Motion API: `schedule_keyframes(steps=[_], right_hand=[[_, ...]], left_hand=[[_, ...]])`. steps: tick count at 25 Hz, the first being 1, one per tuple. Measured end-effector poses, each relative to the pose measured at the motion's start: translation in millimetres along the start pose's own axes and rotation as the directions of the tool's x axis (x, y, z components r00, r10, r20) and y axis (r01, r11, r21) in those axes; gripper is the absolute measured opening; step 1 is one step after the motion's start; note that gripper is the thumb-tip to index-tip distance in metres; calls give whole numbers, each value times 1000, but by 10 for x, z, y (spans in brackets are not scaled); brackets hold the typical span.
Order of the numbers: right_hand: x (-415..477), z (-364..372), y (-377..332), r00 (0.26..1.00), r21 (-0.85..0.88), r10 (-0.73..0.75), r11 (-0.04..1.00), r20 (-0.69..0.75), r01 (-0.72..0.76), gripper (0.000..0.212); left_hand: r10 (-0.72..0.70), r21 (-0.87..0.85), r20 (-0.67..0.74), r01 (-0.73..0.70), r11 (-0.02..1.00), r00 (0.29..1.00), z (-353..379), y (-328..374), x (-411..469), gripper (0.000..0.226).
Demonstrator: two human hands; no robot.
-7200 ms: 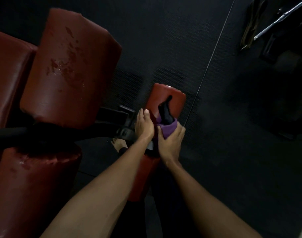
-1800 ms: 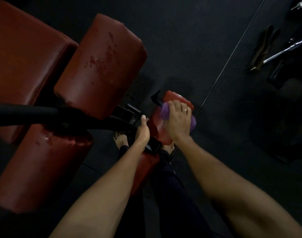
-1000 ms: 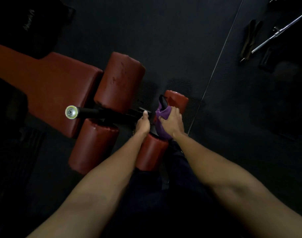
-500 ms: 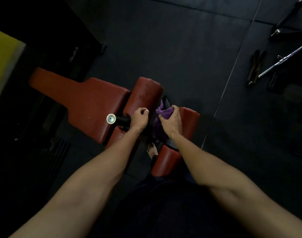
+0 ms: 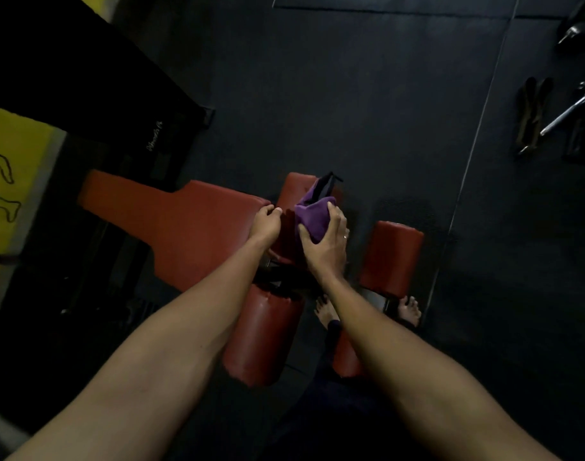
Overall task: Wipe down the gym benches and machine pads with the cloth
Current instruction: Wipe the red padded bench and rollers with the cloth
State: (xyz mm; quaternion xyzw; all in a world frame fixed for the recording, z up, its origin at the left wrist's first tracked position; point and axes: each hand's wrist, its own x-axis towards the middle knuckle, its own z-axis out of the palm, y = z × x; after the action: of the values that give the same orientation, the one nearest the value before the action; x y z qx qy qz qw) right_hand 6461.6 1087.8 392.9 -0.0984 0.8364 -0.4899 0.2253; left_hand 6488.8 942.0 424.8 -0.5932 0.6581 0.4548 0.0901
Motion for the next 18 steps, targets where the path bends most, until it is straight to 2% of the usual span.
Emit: schedule_keyframes(steps=[3,5,7,10,13,16,17,18], right_hand=[[-318,157,207,1000,-26,-3,1000,-15,3,78],[-487,220,213,997,-85,-79,993,9,80,72],[-316,282,150,985,-171,-170,970,42,175,64],[269,320,-4,961,-296,-273,916,35,271,59],[532,283,-98,982,-258,-187,950,-27,174,59],[266,318,-35,979,17,59,998,-196,-57,68],[67,335,9,971,75,129,990,-202,-116,73],[-161,354,70,975,71,140,989,-174,-129,76]], left_hand=[[-58,18,58,57,998,997,-10,-62,244,35],[-105,-87,86,113,990,991,4,-60,268,39],[-109,-112,107,121,986,988,34,-48,243,40],[-45,-85,120,56,995,992,60,-97,303,44],[-74,-113,120,87,990,990,52,-67,275,45],[-126,-210,142,154,966,982,48,-34,208,35],[-154,-245,168,193,950,974,43,-39,196,40],[-176,-271,196,226,936,965,34,-52,187,53]])
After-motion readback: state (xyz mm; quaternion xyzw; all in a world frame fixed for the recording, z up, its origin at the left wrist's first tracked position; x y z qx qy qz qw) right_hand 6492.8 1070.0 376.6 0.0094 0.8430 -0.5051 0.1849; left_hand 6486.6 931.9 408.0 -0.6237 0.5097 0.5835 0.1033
